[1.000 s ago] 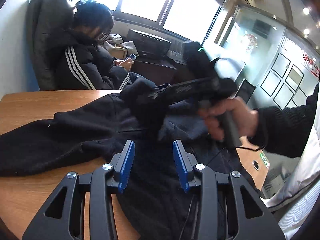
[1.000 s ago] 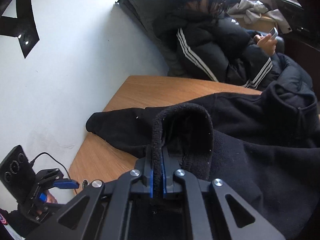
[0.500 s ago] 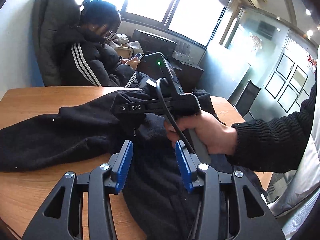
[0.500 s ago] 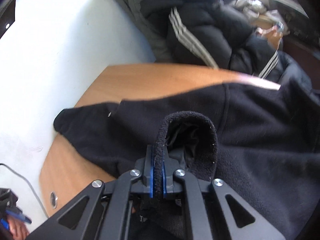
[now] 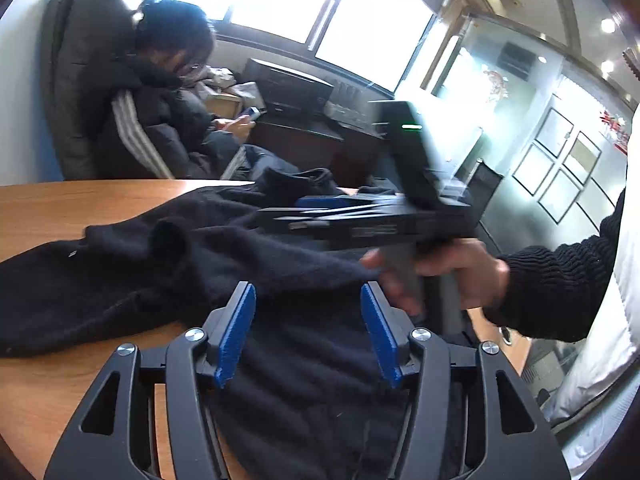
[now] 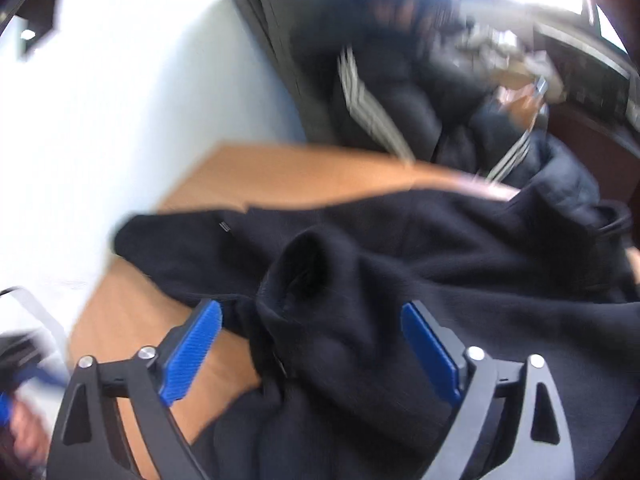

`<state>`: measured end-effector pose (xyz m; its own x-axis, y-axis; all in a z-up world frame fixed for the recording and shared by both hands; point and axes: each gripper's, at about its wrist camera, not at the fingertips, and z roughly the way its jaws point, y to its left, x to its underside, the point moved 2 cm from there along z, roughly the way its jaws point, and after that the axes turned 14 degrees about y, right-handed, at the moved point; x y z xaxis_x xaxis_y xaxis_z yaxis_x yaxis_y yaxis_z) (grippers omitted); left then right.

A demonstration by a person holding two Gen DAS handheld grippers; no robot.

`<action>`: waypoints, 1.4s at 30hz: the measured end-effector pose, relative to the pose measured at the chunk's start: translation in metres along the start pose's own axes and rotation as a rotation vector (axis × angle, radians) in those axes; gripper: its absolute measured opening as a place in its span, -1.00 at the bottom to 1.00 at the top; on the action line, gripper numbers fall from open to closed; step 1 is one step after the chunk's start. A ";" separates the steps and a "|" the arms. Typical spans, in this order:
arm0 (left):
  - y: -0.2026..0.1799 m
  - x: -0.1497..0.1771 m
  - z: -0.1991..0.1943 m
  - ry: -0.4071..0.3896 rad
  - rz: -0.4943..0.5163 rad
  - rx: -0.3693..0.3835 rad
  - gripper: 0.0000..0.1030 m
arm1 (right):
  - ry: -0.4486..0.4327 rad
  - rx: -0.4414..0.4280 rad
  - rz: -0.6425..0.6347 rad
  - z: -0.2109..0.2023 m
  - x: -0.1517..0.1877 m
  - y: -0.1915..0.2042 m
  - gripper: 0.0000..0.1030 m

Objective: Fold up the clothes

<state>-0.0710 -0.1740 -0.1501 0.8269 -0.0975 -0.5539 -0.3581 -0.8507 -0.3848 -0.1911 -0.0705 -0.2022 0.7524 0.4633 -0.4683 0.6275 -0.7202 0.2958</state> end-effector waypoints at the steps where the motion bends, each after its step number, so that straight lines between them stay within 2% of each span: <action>1: -0.007 -0.008 0.008 0.001 0.016 0.023 0.18 | -0.037 0.025 -0.015 -0.026 0.011 -0.012 0.93; 2: -0.015 -0.016 0.016 0.002 0.031 0.045 0.34 | -0.063 0.074 -0.027 -0.048 0.024 -0.026 0.97; 3: -0.022 -0.024 0.025 0.003 0.046 0.067 0.60 | -0.075 0.135 -0.039 -0.066 0.037 -0.041 0.99; 5: -0.034 -0.038 0.048 0.018 0.050 0.085 0.88 | -0.057 0.288 -0.078 -0.088 0.071 -0.073 0.99; 8: -0.052 -0.056 0.097 0.071 0.079 0.074 0.90 | 0.075 0.511 -0.202 -0.090 0.124 -0.112 0.99; 10: -0.064 -0.064 0.126 0.106 0.118 0.057 0.90 | 0.134 0.587 -0.274 -0.078 0.147 -0.127 0.99; 14: -0.070 -0.064 0.147 0.118 0.137 0.006 0.90 | 0.220 0.709 -0.394 -0.049 0.182 -0.152 0.90; 16: -0.073 -0.065 0.157 0.124 0.146 -0.020 0.90 | 0.230 0.755 -0.375 -0.030 0.182 -0.166 0.57; 17: -0.075 -0.065 0.162 0.127 0.151 -0.033 0.90 | 0.243 0.753 -0.333 -0.021 0.180 -0.175 0.23; 19: -0.078 -0.066 0.172 0.133 0.160 -0.058 0.90 | 0.216 0.710 -0.240 -0.022 0.174 -0.190 0.07; 20: -0.079 -0.066 0.177 0.136 0.165 -0.071 0.90 | 0.200 0.708 -0.205 -0.026 0.172 -0.194 -0.28; 21: -0.081 -0.066 0.183 0.139 0.170 -0.084 0.90 | 0.184 0.704 -0.172 -0.033 0.171 -0.198 -0.47; 26: -0.088 -0.067 0.208 0.154 0.192 -0.148 0.90 | -0.001 0.685 0.005 -0.090 0.174 -0.211 -0.64; 28: -0.079 -0.065 0.216 0.162 0.176 -0.163 0.90 | -0.055 0.667 0.132 -0.107 0.182 -0.227 -0.64; 30: -0.069 -0.063 0.223 0.169 0.160 -0.178 0.90 | -0.064 0.618 0.319 -0.116 0.199 -0.255 -0.61; 31: -0.065 -0.062 0.227 0.173 0.152 -0.185 0.90 | -0.041 0.587 0.405 -0.113 0.208 -0.271 -0.52; 33: -0.052 -0.059 0.236 0.190 0.129 -0.206 0.90 | 0.021 0.566 0.481 -0.102 0.218 -0.286 -0.03; 35: -0.037 -0.056 0.243 0.211 0.099 -0.222 0.90 | 0.029 0.573 0.476 -0.103 0.219 -0.283 0.14; 36: -0.029 -0.055 0.244 0.222 0.087 -0.228 0.90 | 0.026 0.559 0.459 -0.108 0.218 -0.279 0.32; 37: -0.022 -0.054 0.245 0.232 0.076 -0.233 0.89 | 0.021 0.535 0.438 -0.114 0.217 -0.274 0.39; 40: -0.009 -0.052 0.237 0.234 0.067 -0.237 0.89 | -0.008 0.513 0.363 -0.146 0.216 -0.258 0.43; 42: 0.000 -0.051 0.232 0.235 0.060 -0.240 0.89 | -0.081 0.524 0.300 -0.177 0.200 -0.247 0.52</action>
<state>-0.2139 -0.0491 -0.2932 0.8946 -0.2441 -0.3742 -0.3203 -0.9343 -0.1564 -0.1605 0.2914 -0.2217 0.8506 0.1747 -0.4959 0.1927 -0.9811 -0.0151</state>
